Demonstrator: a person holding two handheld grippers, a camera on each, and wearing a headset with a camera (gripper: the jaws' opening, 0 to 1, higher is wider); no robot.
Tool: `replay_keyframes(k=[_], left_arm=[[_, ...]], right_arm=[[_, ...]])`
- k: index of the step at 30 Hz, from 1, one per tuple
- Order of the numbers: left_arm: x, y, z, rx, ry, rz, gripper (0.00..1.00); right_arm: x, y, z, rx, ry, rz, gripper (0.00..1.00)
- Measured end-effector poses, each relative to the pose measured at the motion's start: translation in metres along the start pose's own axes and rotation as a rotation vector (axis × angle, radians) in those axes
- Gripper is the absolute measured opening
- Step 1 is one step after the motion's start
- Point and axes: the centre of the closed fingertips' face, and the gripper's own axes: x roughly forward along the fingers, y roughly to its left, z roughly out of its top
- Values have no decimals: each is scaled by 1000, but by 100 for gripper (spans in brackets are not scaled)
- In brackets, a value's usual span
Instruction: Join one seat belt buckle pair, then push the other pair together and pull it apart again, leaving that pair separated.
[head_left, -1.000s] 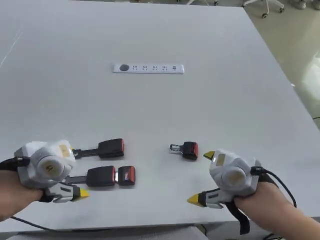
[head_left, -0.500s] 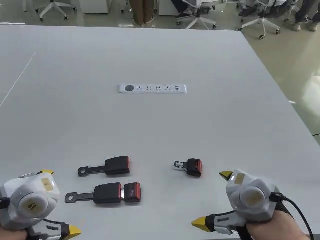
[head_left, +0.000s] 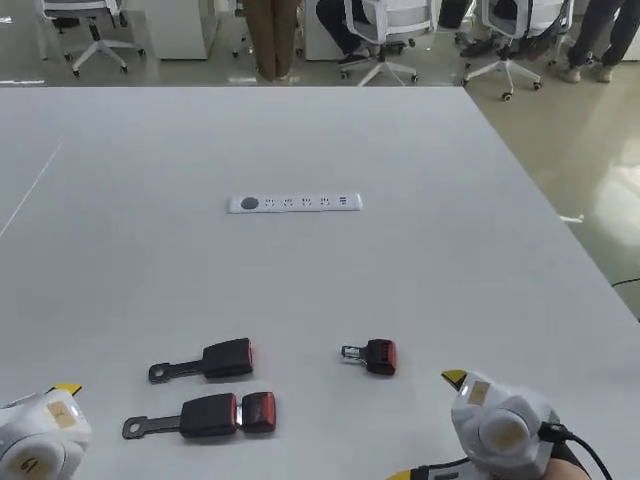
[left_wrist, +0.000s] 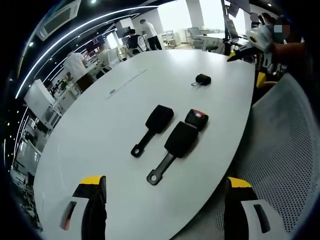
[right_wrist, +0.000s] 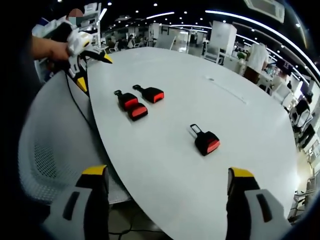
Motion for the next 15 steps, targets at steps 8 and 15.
replay_keyframes(k=[8, 15], left_arm=[[-5, 4, 1, -9, -6, 28, 99], [-8, 2, 2, -51, -20, 41, 96]], right_arm=[[-3, -2, 1, 0, -13, -2, 100], [0, 6, 5, -2, -32, 27, 96]])
